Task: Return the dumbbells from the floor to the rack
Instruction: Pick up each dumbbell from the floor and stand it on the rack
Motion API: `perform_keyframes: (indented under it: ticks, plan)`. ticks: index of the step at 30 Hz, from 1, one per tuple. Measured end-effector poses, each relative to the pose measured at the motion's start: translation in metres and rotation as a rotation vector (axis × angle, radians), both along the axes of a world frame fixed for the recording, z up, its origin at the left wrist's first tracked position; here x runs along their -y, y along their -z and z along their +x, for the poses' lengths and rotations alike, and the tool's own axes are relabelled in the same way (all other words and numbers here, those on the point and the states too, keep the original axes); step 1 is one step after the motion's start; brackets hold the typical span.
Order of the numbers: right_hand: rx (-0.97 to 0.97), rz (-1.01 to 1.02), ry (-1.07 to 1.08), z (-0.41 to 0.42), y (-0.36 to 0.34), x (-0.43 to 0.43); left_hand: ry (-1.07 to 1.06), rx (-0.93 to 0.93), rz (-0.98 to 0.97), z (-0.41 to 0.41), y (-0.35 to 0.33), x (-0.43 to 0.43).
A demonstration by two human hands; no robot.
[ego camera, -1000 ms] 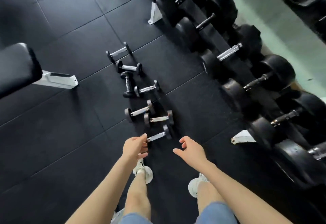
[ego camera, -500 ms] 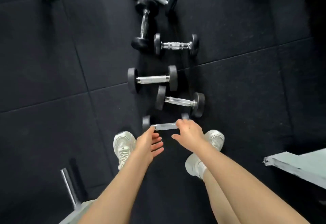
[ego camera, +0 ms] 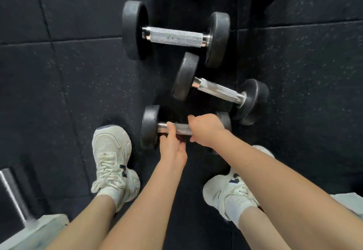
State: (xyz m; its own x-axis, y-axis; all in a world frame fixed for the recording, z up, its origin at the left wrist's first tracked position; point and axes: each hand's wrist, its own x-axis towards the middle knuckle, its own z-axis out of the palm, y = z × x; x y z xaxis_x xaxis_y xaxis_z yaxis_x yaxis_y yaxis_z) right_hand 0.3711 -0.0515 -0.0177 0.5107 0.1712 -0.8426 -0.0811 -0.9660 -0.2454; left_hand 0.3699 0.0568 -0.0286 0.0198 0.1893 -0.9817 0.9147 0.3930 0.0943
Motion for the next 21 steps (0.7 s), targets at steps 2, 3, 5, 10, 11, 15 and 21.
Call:
perform_keyframes:
  ticks: [2, 3, 5, 10, 11, 15, 21]
  plan:
    - [0.007, 0.02, -0.009, 0.003, -0.001, 0.003, -0.098, 0.025, -0.024, 0.006, -0.007, 0.005]
    - [0.003, 0.023, -0.001, 0.003, -0.003, 0.005, -0.124, 0.021, -0.029, 0.008, -0.009, 0.006]
    - [0.006, 0.023, 0.042, 0.001, -0.01, 0.005, -0.117, 0.011, -0.031, 0.011, -0.017, 0.008]
    - [-0.03, 0.075, 0.281, -0.019, -0.053, 0.008, 0.102, 0.011, 0.042, 0.012, -0.067, 0.017]
    - [-0.046, 0.085, 0.36, -0.024, -0.068, 0.009, 0.159, 0.007, 0.062, 0.013, -0.082, 0.02]
    - [-0.113, 0.124, 0.647, -0.042, -0.149, 0.012, 0.335, 0.058, 0.097, 0.014, -0.159, 0.034]
    - [-0.117, 0.199, 0.957, -0.057, -0.309, 0.028, 0.626, 0.169, 0.08, 0.017, -0.303, 0.061]
